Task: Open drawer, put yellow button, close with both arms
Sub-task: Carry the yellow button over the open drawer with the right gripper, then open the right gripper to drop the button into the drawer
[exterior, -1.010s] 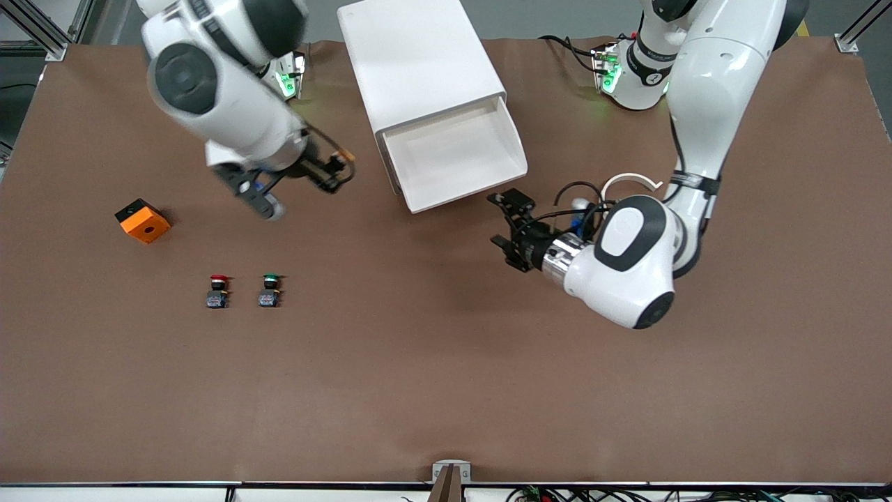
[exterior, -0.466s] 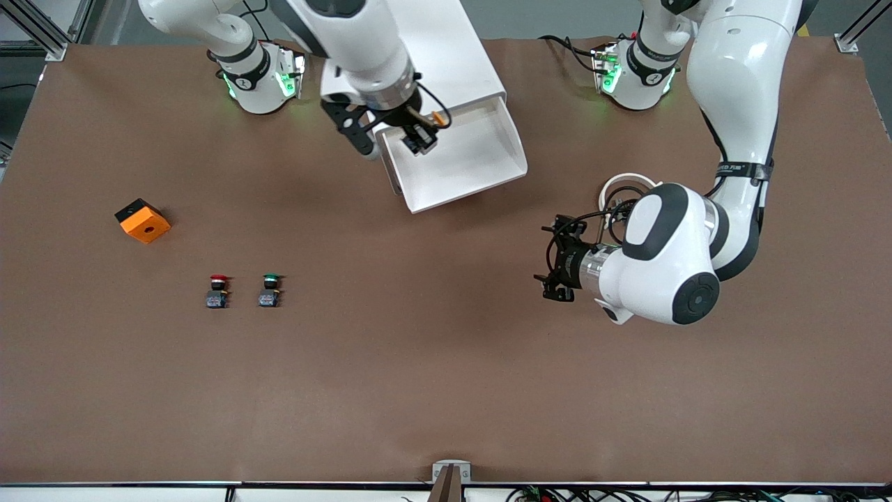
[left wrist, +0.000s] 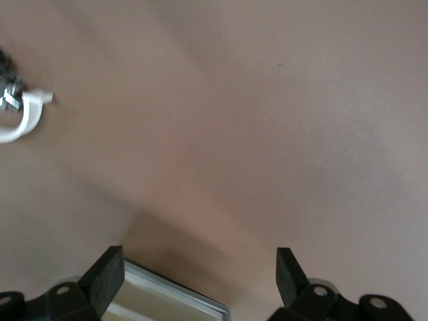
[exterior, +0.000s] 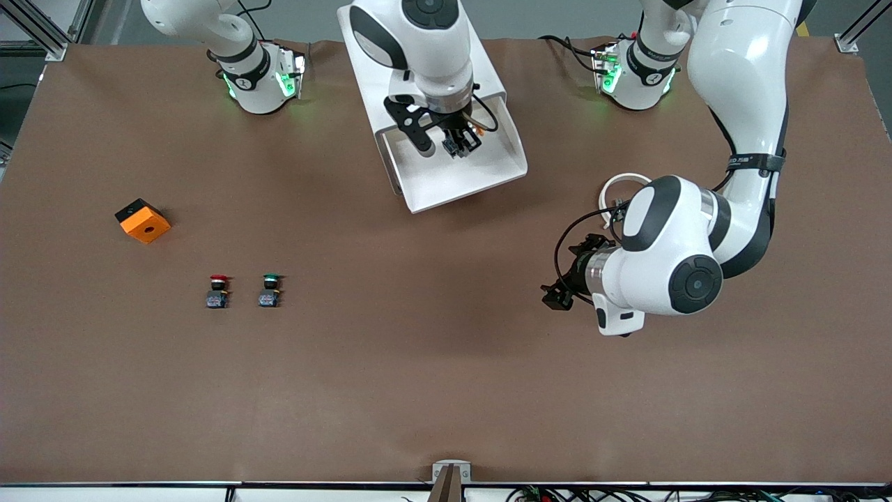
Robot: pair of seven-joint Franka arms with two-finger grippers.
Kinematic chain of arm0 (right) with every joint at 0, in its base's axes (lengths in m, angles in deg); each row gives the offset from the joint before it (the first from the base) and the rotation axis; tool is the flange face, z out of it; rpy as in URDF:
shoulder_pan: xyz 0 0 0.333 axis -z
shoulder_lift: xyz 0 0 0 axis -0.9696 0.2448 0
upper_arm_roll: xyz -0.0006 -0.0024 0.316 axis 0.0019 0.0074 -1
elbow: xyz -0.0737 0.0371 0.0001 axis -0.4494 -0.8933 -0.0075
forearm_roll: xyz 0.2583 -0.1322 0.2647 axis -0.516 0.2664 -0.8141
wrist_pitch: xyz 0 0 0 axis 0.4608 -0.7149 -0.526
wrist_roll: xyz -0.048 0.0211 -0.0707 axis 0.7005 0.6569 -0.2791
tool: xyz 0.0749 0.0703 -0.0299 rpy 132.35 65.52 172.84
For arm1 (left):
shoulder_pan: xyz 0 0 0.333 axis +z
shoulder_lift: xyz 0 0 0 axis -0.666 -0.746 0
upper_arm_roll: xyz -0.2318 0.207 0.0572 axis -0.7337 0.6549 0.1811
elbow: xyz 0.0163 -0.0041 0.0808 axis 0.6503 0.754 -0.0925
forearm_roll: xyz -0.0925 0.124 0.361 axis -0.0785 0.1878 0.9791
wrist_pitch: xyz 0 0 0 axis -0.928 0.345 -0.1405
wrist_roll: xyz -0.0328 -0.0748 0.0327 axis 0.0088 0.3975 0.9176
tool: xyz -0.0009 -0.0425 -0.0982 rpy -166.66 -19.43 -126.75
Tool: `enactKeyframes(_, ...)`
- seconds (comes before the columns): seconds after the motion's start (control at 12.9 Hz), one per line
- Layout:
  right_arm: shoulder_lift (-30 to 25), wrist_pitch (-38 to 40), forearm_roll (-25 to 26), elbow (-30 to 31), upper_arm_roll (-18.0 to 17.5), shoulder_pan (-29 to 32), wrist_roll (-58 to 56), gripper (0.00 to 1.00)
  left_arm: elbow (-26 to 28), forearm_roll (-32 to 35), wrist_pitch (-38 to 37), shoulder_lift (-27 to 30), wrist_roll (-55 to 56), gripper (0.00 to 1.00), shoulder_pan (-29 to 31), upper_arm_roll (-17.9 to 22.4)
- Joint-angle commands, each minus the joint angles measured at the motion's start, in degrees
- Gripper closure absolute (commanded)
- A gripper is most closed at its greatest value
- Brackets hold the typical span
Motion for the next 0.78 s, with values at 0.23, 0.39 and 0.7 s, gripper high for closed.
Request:
enactKeyframes(0.23, 2.59, 0.59, 2.15, -2.74, 0.91, -1.6, 2.41, 0.0, 12.71, 6.84, 11.54, 7.21, -5.83, 0.0, -0.07, -5.64)
enactKeyframes(0.39, 2.68, 0.59, 2.94, -2.74, 0.82, -1.6, 2.15, 0.0, 22.73, 7.37, 21.38, 11.61, -5.83, 0.0, -0.07, -7.06)
enactKeyframes(0.7, 2.59, 1.29, 2.86, -5.62, 1.26, 0.24, -5.55, 0.0, 29.18, 7.29, 26.17, 14.17, -4.7, 0.0, -0.16, -11.0)
